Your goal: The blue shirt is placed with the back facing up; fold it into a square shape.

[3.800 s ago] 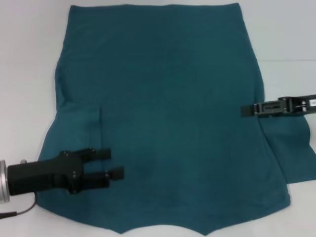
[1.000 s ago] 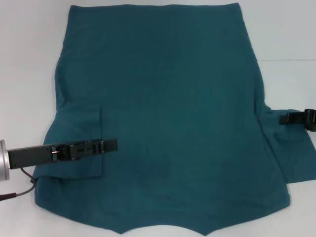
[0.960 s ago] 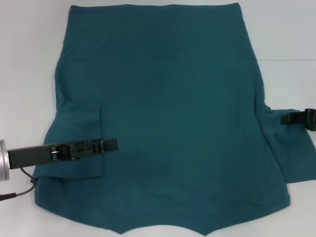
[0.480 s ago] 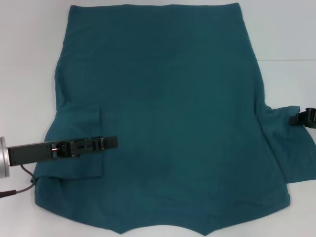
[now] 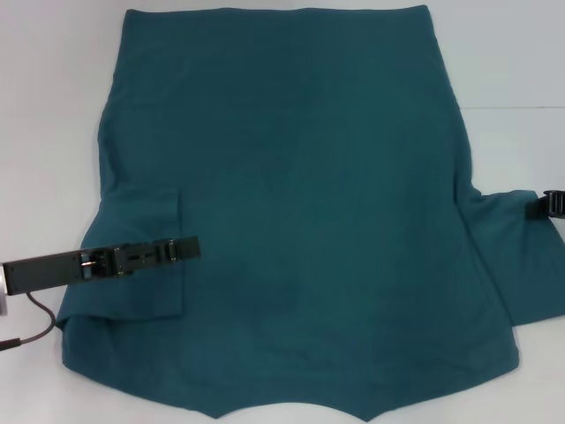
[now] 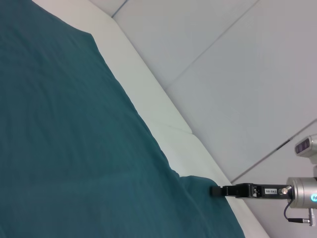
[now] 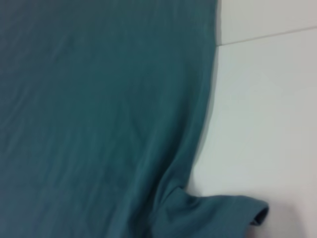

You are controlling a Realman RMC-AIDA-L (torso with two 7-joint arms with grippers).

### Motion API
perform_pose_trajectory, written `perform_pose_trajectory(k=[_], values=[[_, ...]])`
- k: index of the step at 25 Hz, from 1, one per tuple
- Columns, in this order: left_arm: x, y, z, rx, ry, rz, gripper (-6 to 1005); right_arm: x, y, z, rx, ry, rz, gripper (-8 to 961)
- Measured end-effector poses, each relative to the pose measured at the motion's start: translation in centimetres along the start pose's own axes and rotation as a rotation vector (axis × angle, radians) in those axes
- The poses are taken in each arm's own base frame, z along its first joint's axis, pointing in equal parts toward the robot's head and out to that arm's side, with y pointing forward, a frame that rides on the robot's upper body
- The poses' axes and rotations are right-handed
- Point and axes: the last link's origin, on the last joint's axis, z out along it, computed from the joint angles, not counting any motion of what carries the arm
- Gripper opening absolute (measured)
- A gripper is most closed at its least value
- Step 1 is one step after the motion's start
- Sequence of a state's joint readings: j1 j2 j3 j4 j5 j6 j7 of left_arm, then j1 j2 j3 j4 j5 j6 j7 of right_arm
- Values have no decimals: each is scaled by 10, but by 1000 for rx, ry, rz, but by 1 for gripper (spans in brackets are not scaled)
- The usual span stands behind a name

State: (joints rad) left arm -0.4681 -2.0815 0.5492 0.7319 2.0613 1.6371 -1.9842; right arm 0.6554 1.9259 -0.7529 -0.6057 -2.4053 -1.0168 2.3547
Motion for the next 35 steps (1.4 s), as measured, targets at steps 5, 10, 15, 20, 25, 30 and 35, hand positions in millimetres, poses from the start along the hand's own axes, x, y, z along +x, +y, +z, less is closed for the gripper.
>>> perform_pose_trajectory(k=[5,10,15,20,25,30,35], values=[[-2,-2,-4,6,14,-12,852,-16,5,1,59,25,-89,17],[-4,-2,-5,8,19,-20,851,-32,11,-1,106,37,-149,23],[-5,-3,-7,12,23,-24,851,-44,14,-3,133,39,-185,29],[-5,-3,-8,14,32,-27,850,-53,20,-5,121,46,-198,35],[-4,-3,-8,14,34,-28,850,-53,38,-2,61,92,-211,41],[-3,-3,-6,14,35,-35,849,-44,71,6,-48,197,-231,47],[-2,-3,-5,15,36,-38,849,-39,99,12,-115,259,-235,53]])
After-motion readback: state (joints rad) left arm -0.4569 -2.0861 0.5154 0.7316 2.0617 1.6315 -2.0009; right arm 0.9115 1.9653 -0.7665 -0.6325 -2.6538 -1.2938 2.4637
